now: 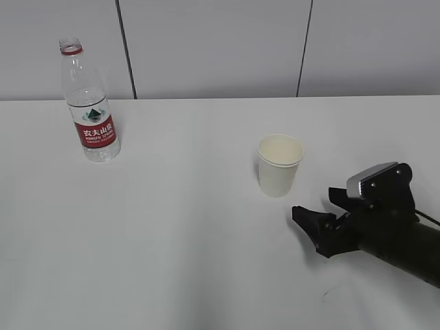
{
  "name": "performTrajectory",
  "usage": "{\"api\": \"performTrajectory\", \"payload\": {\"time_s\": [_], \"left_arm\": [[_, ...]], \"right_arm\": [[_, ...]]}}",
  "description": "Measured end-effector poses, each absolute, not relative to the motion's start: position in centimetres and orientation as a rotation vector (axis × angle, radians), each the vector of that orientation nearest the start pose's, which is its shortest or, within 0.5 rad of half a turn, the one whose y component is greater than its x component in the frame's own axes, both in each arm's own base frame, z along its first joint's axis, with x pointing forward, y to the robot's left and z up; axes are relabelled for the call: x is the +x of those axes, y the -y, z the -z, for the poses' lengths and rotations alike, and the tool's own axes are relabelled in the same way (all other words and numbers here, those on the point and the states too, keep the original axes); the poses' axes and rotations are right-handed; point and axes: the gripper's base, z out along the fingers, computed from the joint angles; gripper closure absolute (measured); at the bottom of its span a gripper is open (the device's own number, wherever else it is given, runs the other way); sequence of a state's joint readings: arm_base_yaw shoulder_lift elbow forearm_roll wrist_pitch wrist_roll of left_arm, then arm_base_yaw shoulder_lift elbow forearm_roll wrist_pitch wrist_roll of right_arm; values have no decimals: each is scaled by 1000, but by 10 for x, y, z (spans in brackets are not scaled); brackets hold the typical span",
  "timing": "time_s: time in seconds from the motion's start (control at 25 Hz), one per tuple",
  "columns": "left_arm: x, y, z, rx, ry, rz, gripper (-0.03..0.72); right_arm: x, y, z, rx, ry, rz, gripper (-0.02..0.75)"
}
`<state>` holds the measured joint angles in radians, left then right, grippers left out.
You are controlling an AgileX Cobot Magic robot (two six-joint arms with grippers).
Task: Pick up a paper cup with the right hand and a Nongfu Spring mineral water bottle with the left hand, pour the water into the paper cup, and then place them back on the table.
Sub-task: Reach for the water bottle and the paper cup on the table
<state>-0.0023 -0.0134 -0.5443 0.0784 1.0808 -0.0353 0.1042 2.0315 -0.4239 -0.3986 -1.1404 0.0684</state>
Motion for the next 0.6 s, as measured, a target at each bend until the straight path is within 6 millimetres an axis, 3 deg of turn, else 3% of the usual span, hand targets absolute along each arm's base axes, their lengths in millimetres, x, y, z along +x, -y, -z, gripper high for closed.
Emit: {"api": "performTrajectory", "payload": {"time_s": [0.16,0.6], "left_arm": [[-13,-6,-288,-40,-2005,-69,284],[-13,-6,-288,-40,-2005,-69,284]], "right_arm": [[281,-62,-71,-439,-1905,-350,77],[309,-67,-81,-476,-1802,-349,77]]}}
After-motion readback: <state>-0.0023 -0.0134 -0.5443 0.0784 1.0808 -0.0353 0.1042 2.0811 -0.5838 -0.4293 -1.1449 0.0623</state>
